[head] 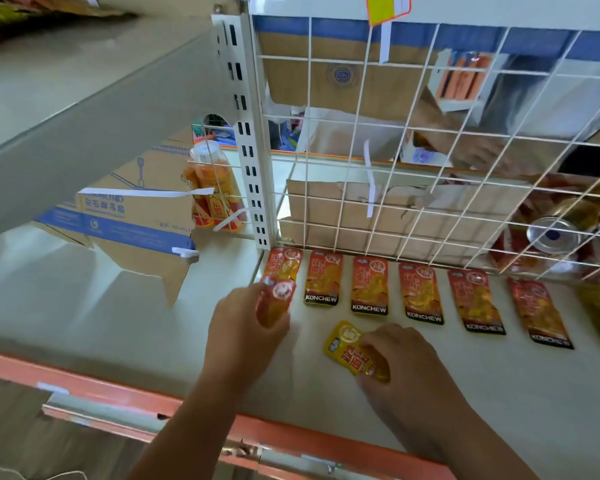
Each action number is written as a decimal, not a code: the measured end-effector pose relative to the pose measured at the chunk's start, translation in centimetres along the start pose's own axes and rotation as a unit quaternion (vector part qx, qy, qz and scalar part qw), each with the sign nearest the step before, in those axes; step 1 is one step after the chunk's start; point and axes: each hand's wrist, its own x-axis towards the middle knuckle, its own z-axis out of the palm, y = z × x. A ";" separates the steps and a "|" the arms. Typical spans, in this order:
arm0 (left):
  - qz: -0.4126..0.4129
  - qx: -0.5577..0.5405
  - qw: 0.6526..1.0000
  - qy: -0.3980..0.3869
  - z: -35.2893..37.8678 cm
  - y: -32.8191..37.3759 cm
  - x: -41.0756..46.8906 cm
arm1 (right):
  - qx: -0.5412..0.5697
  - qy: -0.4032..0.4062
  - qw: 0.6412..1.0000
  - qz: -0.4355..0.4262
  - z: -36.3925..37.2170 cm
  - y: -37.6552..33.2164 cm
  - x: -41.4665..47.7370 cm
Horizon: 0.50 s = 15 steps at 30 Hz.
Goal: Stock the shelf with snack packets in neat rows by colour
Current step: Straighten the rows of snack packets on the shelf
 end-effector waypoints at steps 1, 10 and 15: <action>-0.004 -0.008 1.000 0.011 0.2 0.4 1.1 | 0.005 0.006 1.000 -0.001 0.1 0.0 -0.1; -0.029 0.008 0.998 0.064 5.0 0.9 6.7 | 0.004 0.004 1.000 0.000 0.8 0.7 0.8; -0.057 0.007 0.995 0.081 5.7 1.2 5.7 | 0.000 0.004 1.000 -0.002 1.0 0.9 1.0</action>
